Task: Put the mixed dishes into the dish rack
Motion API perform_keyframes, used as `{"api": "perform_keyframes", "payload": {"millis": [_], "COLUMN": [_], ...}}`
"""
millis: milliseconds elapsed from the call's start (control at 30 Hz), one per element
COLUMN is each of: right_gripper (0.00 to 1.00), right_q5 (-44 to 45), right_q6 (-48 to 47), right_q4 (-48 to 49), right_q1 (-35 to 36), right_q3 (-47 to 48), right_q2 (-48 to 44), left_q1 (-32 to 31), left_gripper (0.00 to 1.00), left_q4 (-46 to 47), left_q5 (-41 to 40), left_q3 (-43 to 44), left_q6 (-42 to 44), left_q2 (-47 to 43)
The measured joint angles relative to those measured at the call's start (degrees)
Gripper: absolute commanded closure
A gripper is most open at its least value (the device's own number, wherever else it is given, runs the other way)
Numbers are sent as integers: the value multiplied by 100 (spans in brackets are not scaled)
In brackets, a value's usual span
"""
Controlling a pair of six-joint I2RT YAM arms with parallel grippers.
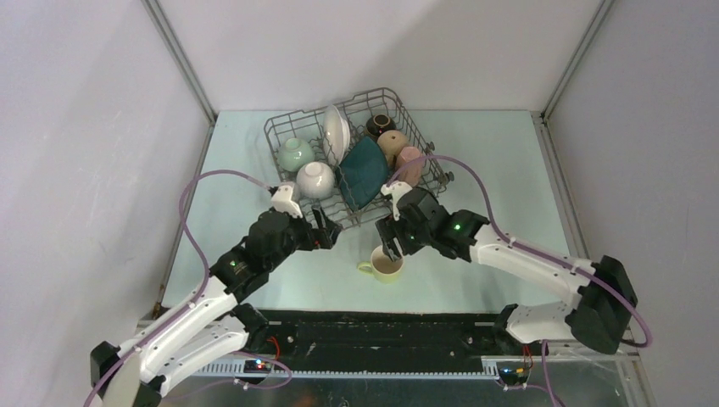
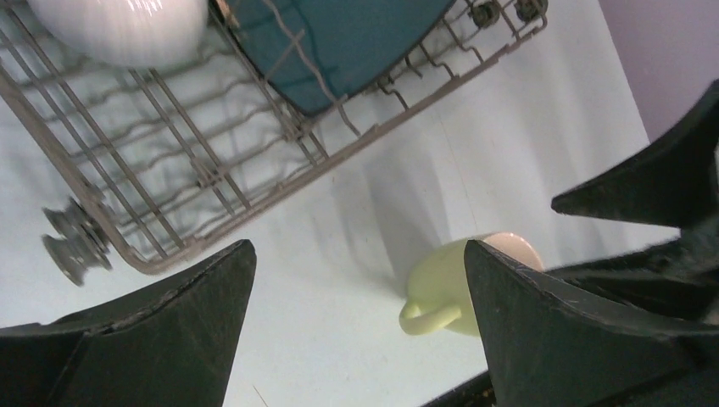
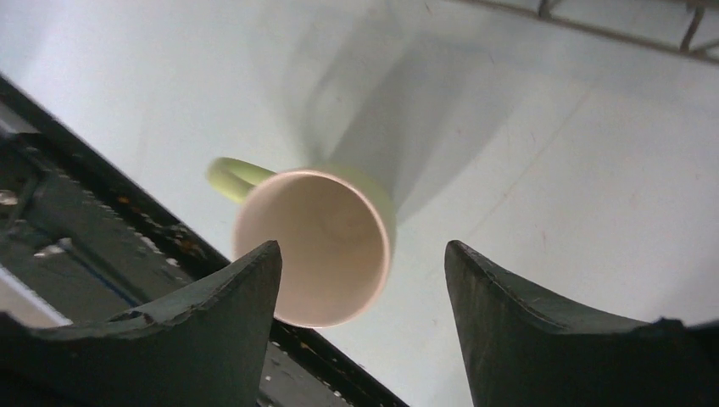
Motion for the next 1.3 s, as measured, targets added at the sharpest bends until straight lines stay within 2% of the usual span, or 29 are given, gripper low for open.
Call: {"api": "perform_keyframes", "payload": {"millis": [167, 300, 367, 400, 433, 500, 733, 900, 1133, 1300], "right_gripper": [37, 48, 68, 74, 86, 100, 100, 100, 100, 100], "right_q5": [94, -7, -125, -184, -247, -249, -319, -160, -378, -507], "right_q6": [50, 101, 120, 125, 136, 125, 13, -127, -313, -450], "right_q4": [-472, -621, -623, -612, -584, -542, -520, -352, 555, 1541], "right_q1": [-175, -249, -232, -225, -210, -186, -127, -345, -1196, -1327], "right_q3": [11, 13, 13, 13, 13, 17, 15, -39, -518, -973], "right_q2": [544, 970, 1132, 1204, 1263, 1331, 1237, 654, -693, -1440], "left_q1": [295, 671, 844, 909, 975, 1097, 1403, 1408, 1410, 1403], "left_gripper": [0, 0, 0, 0, 0, 0, 0, 0, 0, 2], "left_q4": [-31, -127, -103, -72, -31, 92, 870, 1762, 2702, 3176], "left_q5": [621, 1231, 1453, 1543, 1659, 1902, 3012, 3652, 4065, 4218], "left_q3": [-280, -345, -380, -426, -498, -678, -1217, -1377, -1373, -1095], "left_q6": [-463, -844, -1058, -1145, -1241, -1416, -2159, -2883, -3932, -5014], "left_q2": [-48, -37, -28, -31, -26, -17, 236, 367, 664, 859]}}
